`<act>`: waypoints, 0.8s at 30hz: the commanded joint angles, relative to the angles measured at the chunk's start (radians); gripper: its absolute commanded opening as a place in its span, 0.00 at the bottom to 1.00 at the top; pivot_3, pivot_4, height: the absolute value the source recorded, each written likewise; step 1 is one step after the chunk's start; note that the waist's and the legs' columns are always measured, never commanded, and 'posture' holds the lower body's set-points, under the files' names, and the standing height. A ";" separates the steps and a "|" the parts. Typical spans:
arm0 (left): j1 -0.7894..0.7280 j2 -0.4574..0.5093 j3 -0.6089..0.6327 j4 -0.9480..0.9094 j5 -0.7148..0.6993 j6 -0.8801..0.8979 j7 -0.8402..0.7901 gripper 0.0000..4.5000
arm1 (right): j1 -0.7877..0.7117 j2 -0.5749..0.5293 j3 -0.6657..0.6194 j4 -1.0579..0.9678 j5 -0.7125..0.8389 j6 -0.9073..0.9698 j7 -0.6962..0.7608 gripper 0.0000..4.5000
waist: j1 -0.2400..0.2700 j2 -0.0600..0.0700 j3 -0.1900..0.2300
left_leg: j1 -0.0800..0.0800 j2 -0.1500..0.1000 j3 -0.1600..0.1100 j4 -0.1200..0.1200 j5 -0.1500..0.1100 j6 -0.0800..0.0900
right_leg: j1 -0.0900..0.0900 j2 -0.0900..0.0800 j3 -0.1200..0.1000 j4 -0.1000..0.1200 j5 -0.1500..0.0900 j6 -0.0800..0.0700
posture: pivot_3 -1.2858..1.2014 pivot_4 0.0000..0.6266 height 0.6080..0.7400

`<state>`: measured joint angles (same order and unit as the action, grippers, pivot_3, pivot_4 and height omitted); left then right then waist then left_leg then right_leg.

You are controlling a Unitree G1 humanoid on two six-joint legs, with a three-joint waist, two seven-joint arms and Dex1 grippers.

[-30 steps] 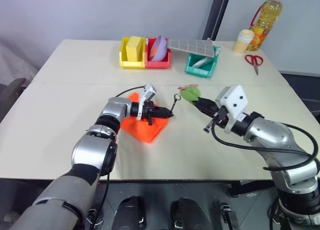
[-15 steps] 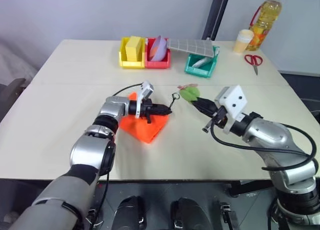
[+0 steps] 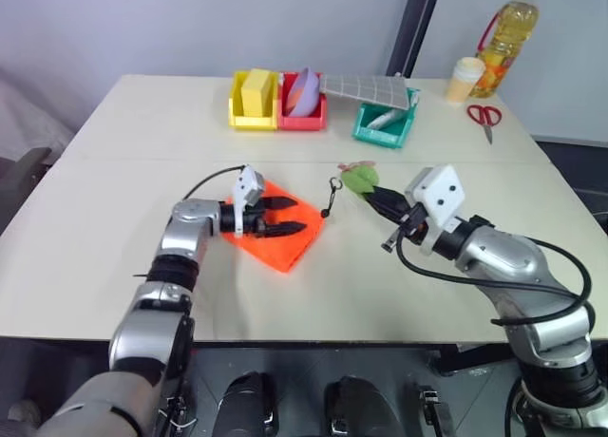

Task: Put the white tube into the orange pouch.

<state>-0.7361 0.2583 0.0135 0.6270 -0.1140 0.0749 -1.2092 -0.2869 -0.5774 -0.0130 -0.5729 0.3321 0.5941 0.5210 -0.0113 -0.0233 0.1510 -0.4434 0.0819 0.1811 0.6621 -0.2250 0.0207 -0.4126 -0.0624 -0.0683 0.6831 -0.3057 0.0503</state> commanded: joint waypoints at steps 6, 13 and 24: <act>0.276 -0.082 -0.158 -0.519 0.200 -0.181 0.407 0.79 | -0.025 0.126 -0.087 0.025 0.083 -0.013 -0.072 0.00 | -0.004 0.000 0.000 | 0.001 0.000 0.000 0.001 -0.001 0.001 | 0.002 0.000 0.001 0.000 0.000 0.000 | 0.52 0.24 1.00; 0.300 -0.091 -0.250 -0.576 0.394 -0.187 0.654 0.79 | -0.062 0.194 -0.167 0.085 0.166 0.044 -0.129 0.00 | -0.001 0.001 0.000 | 0.002 0.000 -0.001 0.001 -0.001 0.002 | 0.002 0.000 0.000 0.001 0.000 0.000 | 0.52 0.24 1.00; 0.283 -0.137 -0.331 -0.536 0.558 -0.178 0.918 0.79 | -0.038 0.203 -0.176 0.080 0.259 0.073 -0.124 0.00 | -0.002 0.001 0.000 | 0.001 0.000 -0.001 0.000 -0.002 0.003 | 0.001 0.000 0.000 0.001 0.000 0.000 | 0.52 0.24 1.00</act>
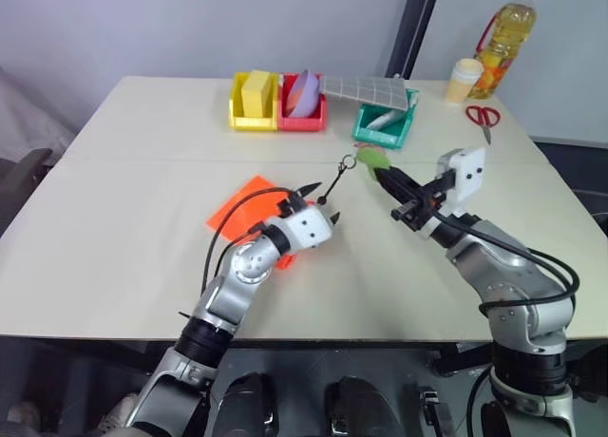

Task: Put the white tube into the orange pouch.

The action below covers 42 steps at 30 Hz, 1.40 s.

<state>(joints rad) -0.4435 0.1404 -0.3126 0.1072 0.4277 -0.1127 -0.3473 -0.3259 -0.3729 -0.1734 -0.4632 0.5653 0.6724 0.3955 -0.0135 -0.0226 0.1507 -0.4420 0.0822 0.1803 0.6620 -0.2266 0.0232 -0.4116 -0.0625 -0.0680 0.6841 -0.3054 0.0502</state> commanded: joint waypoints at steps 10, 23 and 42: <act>0.005 0.003 -0.004 -0.040 -0.001 0.029 0.097 0.79 | 0.004 -0.009 -0.004 -0.027 0.040 -0.009 0.001 0.00 | 0.000 0.000 0.000 | 0.000 0.000 0.000 0.000 0.000 0.000 | 0.000 0.000 0.000 0.000 0.000 0.000 | 0.52 0.24 1.00; 0.035 0.006 0.010 -0.056 -0.114 0.073 0.036 0.79 | 0.011 0.000 0.012 -0.030 0.035 -0.020 -0.008 0.00 | 0.000 0.000 0.000 | 0.000 0.000 0.000 -0.001 0.000 0.000 | -0.001 -0.001 0.000 -0.001 0.000 0.000 | 0.52 0.24 1.00; -0.032 -0.036 0.011 0.032 -0.158 0.125 0.044 0.05 | 0.017 0.000 0.025 -0.037 0.034 -0.029 -0.010 0.00 | -0.001 0.000 0.000 | -0.001 0.000 0.000 -0.003 0.000 0.000 | -0.002 -0.001 0.000 -0.002 0.000 0.000 | 0.52 0.24 1.00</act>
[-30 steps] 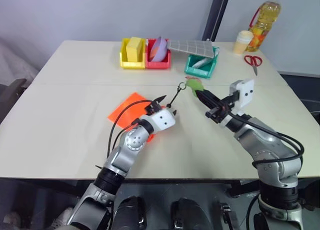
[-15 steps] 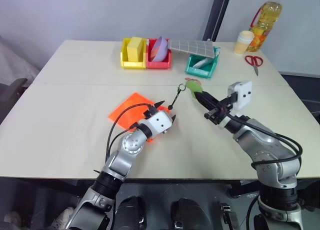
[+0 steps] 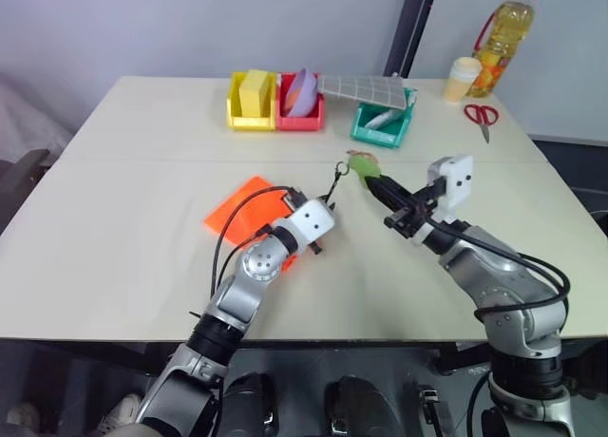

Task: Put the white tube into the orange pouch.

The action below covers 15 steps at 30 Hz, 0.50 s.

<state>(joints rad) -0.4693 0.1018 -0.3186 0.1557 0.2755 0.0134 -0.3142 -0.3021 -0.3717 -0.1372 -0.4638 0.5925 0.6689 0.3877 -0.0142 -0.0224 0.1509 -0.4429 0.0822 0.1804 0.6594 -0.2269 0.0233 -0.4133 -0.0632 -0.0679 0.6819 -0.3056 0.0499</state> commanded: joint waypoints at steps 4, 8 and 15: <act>0.019 0.049 0.011 -0.013 0.006 0.001 -0.003 0.05 | -0.018 -0.008 -0.022 -0.040 0.007 -0.027 -0.006 0.00 | 0.000 0.000 0.000 | 0.000 0.000 0.000 0.000 0.000 0.000 | 0.000 0.000 0.000 0.000 0.000 0.000 | 0.52 0.24 1.00; 0.065 0.107 0.015 -0.036 0.000 -0.016 -0.023 0.05 | -0.035 -0.023 -0.038 -0.036 0.011 -0.028 -0.005 0.00 | -0.001 0.000 0.000 | 0.000 0.000 0.000 -0.002 0.000 0.000 | 0.000 0.000 0.000 0.000 0.000 0.000 | 0.52 0.24 1.00; 0.099 0.127 0.026 -0.088 -0.069 -0.041 -0.073 0.05 | -0.038 -0.039 -0.037 -0.025 0.010 -0.030 0.004 0.00 | 0.001 0.000 0.000 | 0.000 0.000 0.000 -0.003 0.000 -0.001 | -0.001 -0.001 0.000 -0.001 0.000 -0.001 | 0.52 0.24 1.00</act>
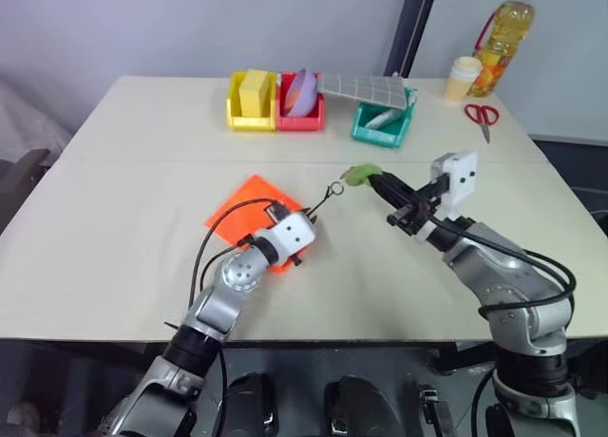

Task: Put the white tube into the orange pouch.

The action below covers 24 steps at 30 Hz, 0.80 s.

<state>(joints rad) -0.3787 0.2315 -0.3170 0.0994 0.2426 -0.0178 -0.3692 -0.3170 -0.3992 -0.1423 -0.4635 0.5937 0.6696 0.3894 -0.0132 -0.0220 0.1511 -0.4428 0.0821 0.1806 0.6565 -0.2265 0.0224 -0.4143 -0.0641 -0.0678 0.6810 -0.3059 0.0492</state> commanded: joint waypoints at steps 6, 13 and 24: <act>0.017 -0.007 0.068 -0.078 -0.112 0.009 -0.044 0.58 | -0.002 -0.029 -0.006 -0.030 -0.022 -0.029 0.011 0.00 | -0.001 0.000 0.000 | 0.000 0.000 0.000 -0.002 0.000 -0.001 | -0.001 0.000 0.000 -0.001 0.000 0.000 | 0.52 0.24 1.00; 0.112 0.100 0.110 -0.145 -0.166 -0.068 -0.128 0.99 | 0.067 -0.059 -0.042 -0.052 -0.017 -0.032 0.030 0.00 | -0.004 0.000 0.000 | 0.000 0.000 0.001 -0.008 0.002 -0.003 | -0.003 0.000 0.000 -0.001 0.000 0.000 | 0.52 0.24 1.00; 0.177 0.179 0.061 -0.250 -0.212 -0.017 -0.294 0.99 | 0.085 -0.061 -0.031 -0.067 -0.002 -0.020 0.049 0.00 | -0.002 0.000 0.000 | 0.000 -0.001 0.002 -0.008 0.002 -0.003 | -0.003 0.000 0.001 -0.002 0.000 -0.001 | 0.52 0.24 1.00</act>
<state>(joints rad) -0.2069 0.3932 -0.2349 -0.1248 0.0123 -0.0506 -0.6458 -0.2322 -0.4527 -0.1662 -0.4782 0.5734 0.6625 0.4296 -0.0155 -0.0217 0.1513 -0.4425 0.0815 0.1825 0.6484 -0.2243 0.0189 -0.4179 -0.0637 -0.0666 0.6791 -0.3063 0.0480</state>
